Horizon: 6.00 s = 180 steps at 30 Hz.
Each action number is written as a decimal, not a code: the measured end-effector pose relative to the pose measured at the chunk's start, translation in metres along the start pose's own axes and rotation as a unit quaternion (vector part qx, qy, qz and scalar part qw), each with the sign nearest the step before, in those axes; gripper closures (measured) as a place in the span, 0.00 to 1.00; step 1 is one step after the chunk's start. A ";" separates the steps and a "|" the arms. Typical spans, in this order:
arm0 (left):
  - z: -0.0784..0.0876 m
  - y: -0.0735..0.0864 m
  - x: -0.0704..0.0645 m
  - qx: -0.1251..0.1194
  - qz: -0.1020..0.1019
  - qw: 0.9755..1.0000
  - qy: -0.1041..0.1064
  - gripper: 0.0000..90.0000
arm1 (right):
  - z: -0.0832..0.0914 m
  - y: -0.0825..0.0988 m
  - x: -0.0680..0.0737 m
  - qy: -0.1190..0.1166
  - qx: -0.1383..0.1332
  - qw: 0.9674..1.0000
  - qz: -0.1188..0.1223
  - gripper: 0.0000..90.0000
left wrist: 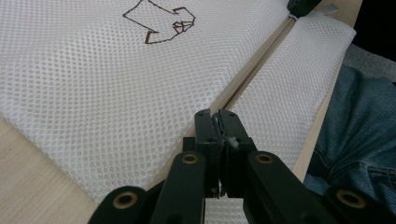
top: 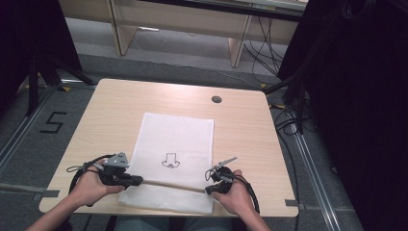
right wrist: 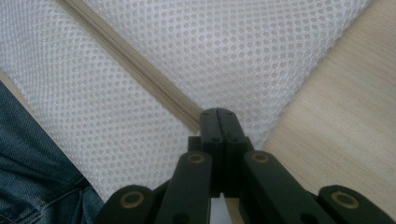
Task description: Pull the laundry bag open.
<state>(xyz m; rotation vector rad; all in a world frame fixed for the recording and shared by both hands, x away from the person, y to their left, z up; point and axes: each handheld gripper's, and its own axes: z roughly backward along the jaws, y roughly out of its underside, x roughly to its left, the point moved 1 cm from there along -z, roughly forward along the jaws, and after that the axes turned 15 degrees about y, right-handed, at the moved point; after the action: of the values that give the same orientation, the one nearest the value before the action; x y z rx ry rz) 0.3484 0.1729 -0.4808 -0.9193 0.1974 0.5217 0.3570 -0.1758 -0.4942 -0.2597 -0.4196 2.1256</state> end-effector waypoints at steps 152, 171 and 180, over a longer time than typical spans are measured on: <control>0.038 0.031 0.025 0.017 0.049 0.996 -0.069 0.97 | -0.001 -0.001 0.000 0.002 -0.001 1.000 0.004 1.00; 0.036 0.035 0.026 0.021 0.054 0.995 -0.080 0.97 | 0.000 -0.001 0.001 0.003 -0.001 1.000 0.005 1.00; 0.033 0.034 0.028 -0.028 0.031 0.997 -0.064 0.73 | 0.002 -0.002 -0.001 -0.005 -0.018 1.000 0.012 0.96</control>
<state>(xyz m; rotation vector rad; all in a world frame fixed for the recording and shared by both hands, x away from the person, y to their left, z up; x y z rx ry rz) 0.3528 0.2255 -0.4958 -0.9321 0.0957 0.6446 0.3589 -0.1760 -0.4913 -0.2757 -0.4631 2.1444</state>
